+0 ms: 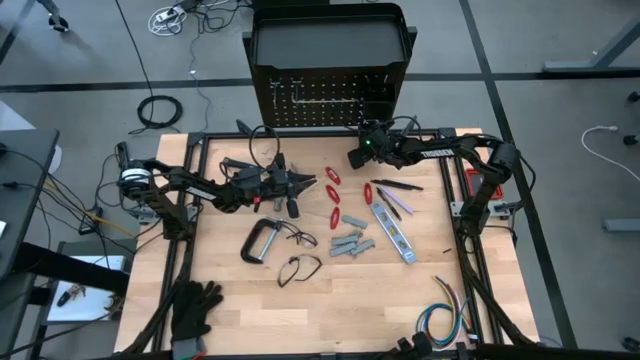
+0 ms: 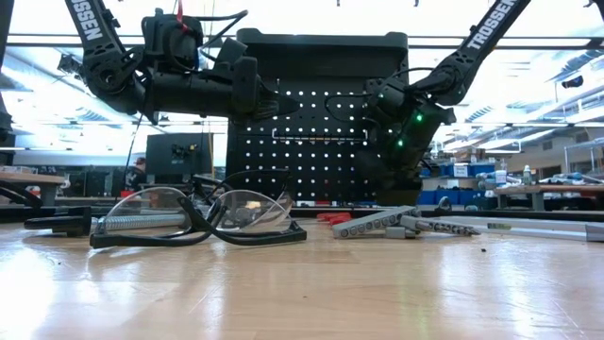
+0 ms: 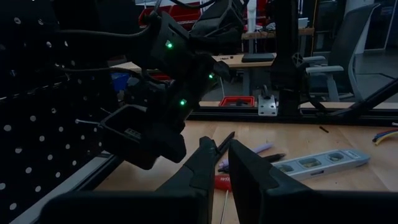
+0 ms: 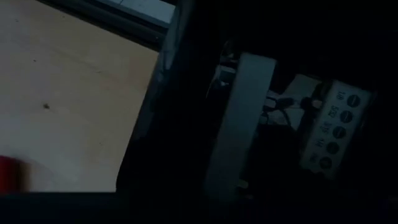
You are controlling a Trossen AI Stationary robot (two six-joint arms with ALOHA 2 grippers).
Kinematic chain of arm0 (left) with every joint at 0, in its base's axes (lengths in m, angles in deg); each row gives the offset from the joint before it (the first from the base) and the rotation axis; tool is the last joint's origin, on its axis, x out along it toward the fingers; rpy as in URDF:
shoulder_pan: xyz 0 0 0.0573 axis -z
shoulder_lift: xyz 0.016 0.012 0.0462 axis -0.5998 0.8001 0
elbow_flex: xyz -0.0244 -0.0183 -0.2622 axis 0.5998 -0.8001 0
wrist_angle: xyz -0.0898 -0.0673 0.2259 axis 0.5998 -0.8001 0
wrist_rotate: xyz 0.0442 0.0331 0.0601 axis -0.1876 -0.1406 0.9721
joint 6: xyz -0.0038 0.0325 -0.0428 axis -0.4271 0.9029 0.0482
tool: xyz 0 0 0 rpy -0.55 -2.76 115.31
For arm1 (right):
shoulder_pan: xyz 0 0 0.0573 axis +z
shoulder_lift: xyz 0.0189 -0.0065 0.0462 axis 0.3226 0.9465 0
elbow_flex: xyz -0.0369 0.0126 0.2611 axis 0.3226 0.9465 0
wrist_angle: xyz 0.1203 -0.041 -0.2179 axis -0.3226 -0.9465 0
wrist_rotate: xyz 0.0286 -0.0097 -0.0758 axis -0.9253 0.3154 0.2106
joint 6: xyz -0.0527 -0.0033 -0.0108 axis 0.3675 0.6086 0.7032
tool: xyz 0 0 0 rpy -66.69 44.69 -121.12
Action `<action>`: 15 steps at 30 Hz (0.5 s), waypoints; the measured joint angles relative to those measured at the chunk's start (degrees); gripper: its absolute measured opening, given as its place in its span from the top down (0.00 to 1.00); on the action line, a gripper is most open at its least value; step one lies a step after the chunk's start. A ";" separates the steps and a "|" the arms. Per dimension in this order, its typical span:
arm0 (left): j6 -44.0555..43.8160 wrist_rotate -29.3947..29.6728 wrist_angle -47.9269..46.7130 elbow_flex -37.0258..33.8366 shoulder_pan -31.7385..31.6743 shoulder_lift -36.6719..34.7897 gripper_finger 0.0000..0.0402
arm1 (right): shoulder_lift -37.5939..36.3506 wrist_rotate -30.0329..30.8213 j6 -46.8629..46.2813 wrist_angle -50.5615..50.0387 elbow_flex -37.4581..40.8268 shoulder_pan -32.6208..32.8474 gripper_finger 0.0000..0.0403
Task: Hang tools onto peg board
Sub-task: Put the screwdriver bits on the table
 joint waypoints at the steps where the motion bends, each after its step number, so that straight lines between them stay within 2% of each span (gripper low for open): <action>1: -0.02 0.00 -0.02 0.00 0.00 0.00 0.88 | 0.00 0.02 0.46 0.01 -0.01 -0.05 0.61; 5: 0.00 0.00 0.03 0.00 0.00 0.00 0.88 | 0.00 -0.30 2.41 0.04 0.00 -0.98 0.68; 12: 0.00 0.01 -0.21 0.00 0.00 0.00 0.88 | -0.07 -1.65 5.05 0.83 0.08 -1.95 0.97; 15: -0.01 0.01 -0.38 0.00 0.00 0.00 0.88 | -1.79 -2.55 5.37 -0.94 0.11 -1.61 0.98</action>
